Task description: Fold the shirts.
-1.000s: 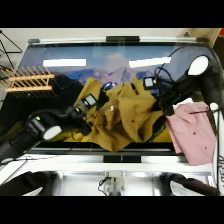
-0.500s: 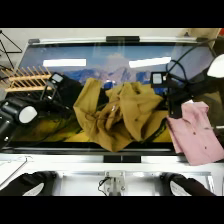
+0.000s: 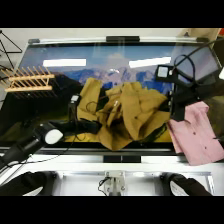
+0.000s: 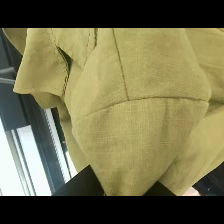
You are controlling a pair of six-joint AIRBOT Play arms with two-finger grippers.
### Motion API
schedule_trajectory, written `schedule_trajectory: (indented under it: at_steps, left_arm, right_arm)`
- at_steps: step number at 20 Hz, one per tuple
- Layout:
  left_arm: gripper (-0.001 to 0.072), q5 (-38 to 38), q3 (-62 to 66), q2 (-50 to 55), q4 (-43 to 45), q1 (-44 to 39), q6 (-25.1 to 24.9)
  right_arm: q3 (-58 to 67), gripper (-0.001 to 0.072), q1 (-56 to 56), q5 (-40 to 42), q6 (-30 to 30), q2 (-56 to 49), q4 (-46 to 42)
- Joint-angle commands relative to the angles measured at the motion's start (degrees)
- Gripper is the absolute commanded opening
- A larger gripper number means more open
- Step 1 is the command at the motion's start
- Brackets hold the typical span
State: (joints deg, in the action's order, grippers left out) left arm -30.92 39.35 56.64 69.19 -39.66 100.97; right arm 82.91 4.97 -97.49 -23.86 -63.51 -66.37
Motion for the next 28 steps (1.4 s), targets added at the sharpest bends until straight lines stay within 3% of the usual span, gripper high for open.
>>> schedule_trajectory:
  at_steps: [1,6,7,8,10,16,23,28]
  left_arm:
    - [0.0553,7.9,-2.1,2.2,-1.3,-3.7,2.6]
    - [0.0530,14.4,-2.1,7.6,-1.4,-3.7,2.9]
    - [0.0337,14.7,-2.0,8.7,-2.4,-3.6,2.9]
    - [0.0031,14.7,-2.0,9.1,-2.3,-3.5,2.7]
    - [0.0038,14.3,-1.9,8.1,-0.5,-1.0,1.5]
    - [0.0038,4.5,2.8,3.8,1.2,18.5,-2.4]
    - [0.0038,4.1,9.1,3.5,1.3,18.9,-4.5]
    - [0.0038,-1.0,15.0,-0.5,1.3,16.5,-10.4]
  right_arm:
    - [0.0,0.0059,0.0,-0.2,-1.6,0.2,1.0]
    - [0.0,0.0060,0.0,-0.3,-1.7,0.2,2.0]
    - [0.0,0.0059,0.0,-0.3,-1.8,0.2,2.0]
    - [0.0,0.0059,0.0,-0.3,-2.2,0.2,2.0]
    - [0.1,0.0059,0.0,-0.3,-2.3,0.2,1.9]
    - [0.1,0.0059,0.0,1.5,-2.9,3.2,7.3]
    - [0.0,0.0059,0.0,0.9,-3.6,4.8,5.0]
    - [0.0,0.0059,0.0,2.0,-5.4,4.8,5.0]
